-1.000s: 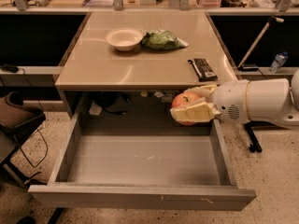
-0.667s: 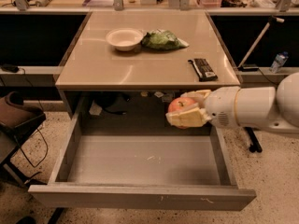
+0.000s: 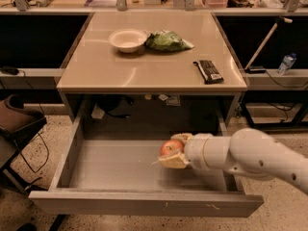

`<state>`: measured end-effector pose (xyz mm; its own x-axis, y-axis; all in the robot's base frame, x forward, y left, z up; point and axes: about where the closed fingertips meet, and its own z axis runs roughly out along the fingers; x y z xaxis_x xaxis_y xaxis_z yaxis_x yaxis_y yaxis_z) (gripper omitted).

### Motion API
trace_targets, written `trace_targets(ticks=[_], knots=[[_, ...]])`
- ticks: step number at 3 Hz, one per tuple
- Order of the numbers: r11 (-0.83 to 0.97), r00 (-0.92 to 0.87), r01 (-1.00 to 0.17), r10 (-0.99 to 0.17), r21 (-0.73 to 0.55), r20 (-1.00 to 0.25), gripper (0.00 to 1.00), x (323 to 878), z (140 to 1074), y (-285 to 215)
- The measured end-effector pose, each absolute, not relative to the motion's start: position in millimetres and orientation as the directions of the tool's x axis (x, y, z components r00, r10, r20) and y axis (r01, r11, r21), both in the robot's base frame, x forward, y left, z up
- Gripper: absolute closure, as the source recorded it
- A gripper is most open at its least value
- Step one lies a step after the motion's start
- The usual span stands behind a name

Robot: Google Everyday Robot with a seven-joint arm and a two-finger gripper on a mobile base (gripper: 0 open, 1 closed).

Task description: Place apple into top drawer

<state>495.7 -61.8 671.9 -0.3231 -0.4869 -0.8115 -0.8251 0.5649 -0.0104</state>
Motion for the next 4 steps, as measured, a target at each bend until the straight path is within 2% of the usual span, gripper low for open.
trace_targets(ticks=[1,2,4], knots=[[0.625,-0.361,-0.779,-0.518,-0.055,-0.775,1.00,508.6,621.8,-71.7],[0.664,-0.346,-0.740,-0.508,-0.103,-0.789,0.82,526.2,627.6,-78.8],[0.664,-0.346,-0.740,-0.508,-0.104,-0.789,0.35,526.2,627.6,-78.7]])
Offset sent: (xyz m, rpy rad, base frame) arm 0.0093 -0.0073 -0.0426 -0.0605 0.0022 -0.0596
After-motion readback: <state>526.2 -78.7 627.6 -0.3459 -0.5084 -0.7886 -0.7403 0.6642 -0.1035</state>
